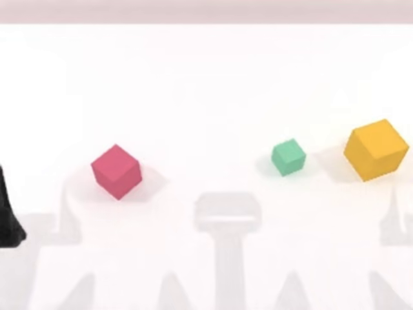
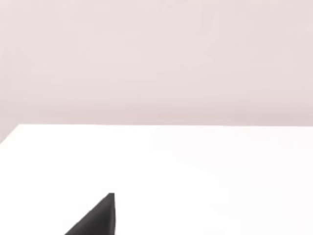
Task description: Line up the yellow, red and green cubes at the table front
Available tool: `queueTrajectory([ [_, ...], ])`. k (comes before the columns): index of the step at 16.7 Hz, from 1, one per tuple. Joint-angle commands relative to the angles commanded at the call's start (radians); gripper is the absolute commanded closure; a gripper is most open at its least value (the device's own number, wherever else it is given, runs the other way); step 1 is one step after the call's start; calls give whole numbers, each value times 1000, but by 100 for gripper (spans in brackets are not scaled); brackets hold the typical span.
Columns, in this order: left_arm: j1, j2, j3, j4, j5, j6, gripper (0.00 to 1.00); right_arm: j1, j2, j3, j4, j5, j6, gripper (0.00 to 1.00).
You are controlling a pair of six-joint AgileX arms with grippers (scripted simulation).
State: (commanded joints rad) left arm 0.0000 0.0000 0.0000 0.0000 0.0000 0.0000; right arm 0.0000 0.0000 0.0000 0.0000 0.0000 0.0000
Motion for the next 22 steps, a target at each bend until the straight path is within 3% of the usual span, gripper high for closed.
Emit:
queueTrajectory([
  [5, 0, 0, 0, 0, 0, 0, 0, 19, 61, 61, -44, -3, 2, 0],
  [9, 0, 0, 0, 0, 0, 0, 0, 76, 290, 291, -192, -6, 7, 0],
  [22, 0, 0, 0, 0, 0, 0, 0, 340, 1743, 1487, -980, 6, 17, 0],
])
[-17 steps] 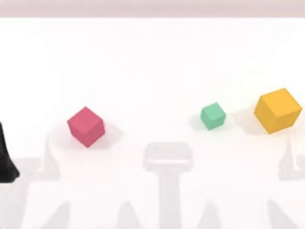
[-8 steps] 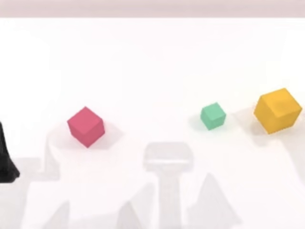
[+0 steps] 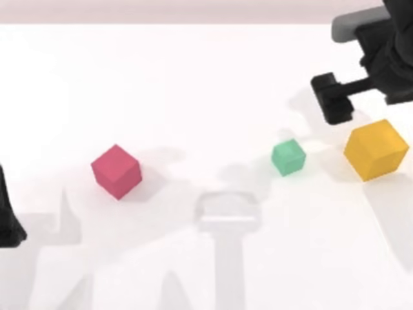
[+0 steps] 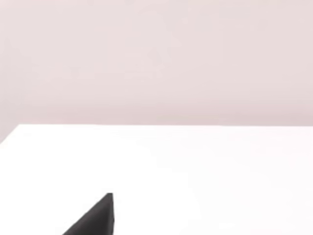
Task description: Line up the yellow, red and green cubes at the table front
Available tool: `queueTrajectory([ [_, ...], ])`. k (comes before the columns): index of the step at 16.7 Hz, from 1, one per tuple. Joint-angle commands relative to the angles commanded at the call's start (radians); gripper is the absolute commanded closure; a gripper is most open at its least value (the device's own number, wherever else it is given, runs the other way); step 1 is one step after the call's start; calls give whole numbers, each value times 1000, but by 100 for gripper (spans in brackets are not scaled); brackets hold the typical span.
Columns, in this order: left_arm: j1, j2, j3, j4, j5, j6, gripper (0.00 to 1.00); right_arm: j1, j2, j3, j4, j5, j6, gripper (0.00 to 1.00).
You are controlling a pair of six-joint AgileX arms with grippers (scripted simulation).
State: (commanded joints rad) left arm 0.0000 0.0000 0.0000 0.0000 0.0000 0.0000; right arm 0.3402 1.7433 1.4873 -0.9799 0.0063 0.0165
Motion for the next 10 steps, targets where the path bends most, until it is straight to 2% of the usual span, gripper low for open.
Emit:
queueTrajectory([
  [6, 0, 0, 0, 0, 0, 0, 0, 91, 433, 414, -248, -1, 8, 0],
  [10, 0, 0, 0, 0, 0, 0, 0, 118, 564, 549, -316, -2, 11, 0],
])
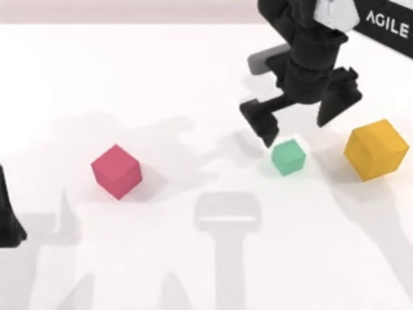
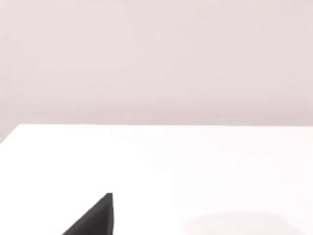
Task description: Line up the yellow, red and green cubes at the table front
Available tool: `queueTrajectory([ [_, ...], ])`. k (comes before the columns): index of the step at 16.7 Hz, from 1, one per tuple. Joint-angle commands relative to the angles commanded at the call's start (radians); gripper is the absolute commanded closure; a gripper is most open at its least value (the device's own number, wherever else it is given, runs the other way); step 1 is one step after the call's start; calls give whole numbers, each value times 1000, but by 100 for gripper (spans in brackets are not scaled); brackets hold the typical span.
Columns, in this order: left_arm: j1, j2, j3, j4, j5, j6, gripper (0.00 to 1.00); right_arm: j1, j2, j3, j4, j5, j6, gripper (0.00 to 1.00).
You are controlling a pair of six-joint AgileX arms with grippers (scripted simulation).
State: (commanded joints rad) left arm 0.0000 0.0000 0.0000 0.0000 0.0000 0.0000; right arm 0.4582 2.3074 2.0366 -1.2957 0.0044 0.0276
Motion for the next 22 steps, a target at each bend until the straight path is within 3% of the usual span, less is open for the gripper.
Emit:
queueTrajectory([
  [7, 0, 0, 0, 0, 0, 0, 0, -2, 11, -10, 14, 0, -2, 0],
  [14, 0, 0, 0, 0, 0, 0, 0, 3, 75, -202, 279, 1, 2, 0],
  [19, 0, 0, 0, 0, 0, 0, 0, 3, 84, -222, 302, 1, 3, 0],
  [22, 0, 0, 0, 0, 0, 0, 0, 3, 84, -222, 302, 1, 3, 23],
])
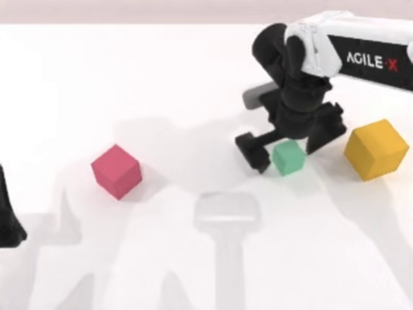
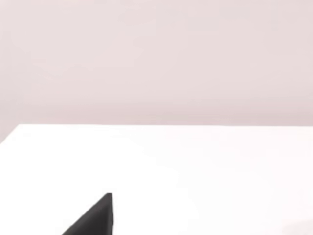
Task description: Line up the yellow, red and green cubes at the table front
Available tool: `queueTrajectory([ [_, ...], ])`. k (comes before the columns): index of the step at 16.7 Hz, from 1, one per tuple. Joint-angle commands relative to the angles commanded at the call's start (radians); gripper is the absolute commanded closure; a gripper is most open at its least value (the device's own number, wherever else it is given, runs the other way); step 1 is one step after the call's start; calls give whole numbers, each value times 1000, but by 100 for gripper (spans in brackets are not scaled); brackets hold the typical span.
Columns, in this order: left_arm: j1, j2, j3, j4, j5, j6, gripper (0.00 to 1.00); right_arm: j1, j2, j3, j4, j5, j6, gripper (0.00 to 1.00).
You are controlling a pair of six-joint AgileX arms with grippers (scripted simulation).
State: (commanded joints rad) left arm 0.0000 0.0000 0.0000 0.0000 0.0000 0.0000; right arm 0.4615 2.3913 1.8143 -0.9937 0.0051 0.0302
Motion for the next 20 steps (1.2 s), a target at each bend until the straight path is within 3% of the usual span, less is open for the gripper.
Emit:
queueTrajectory([
  [10, 0, 0, 0, 0, 0, 0, 0, 0, 0, 0, 0, 0, 0, 98],
  [20, 0, 0, 0, 0, 0, 0, 0, -2, -34, 14, -12, 1, 0, 100],
])
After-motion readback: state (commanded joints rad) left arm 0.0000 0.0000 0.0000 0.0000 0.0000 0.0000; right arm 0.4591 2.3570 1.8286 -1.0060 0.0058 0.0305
